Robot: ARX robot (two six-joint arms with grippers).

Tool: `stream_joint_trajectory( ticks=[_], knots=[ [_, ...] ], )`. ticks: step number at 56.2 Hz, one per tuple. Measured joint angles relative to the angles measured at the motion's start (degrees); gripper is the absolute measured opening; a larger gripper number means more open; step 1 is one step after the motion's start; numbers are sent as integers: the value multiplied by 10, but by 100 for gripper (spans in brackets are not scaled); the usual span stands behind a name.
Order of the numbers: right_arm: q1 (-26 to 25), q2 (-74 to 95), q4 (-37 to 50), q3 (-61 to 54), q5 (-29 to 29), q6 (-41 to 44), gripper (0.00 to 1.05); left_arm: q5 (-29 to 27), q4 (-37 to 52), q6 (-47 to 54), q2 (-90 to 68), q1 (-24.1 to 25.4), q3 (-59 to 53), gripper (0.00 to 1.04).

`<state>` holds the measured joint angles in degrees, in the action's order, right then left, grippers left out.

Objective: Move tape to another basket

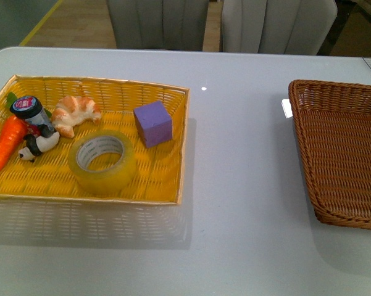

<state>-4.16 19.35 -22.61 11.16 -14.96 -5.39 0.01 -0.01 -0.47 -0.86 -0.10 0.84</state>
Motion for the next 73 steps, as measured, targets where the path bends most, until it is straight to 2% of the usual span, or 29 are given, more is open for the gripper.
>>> stream_joint_trajectory(
  ticks=[5,10,13,19,29,36,52,66,73],
  knots=[
    [-29,88,33,16,-17,0,96,0,0,0,0,0,0,96],
    [-87,224,163,55,-10,11,96,0,0,0,0,0,0,96],
    [-105,289,222,78,0,17,96,0,0,0,0,0,0,96],
    [-128,448,329,140,21,22,96,0,0,0,0,0,0,96],
    [-142,671,409,261,57,27,96,0,0,0,0,0,0,96],
    [-148,845,417,377,82,53,96,0,0,0,0,0,0,96],
    [-161,1051,400,519,125,111,96,0,0,0,0,0,0,96],
    [-161,1108,385,549,131,134,95,0,0,0,0,0,0,96],
    [-158,1114,386,551,139,145,78,0,0,0,0,0,0,96]
  ],
)
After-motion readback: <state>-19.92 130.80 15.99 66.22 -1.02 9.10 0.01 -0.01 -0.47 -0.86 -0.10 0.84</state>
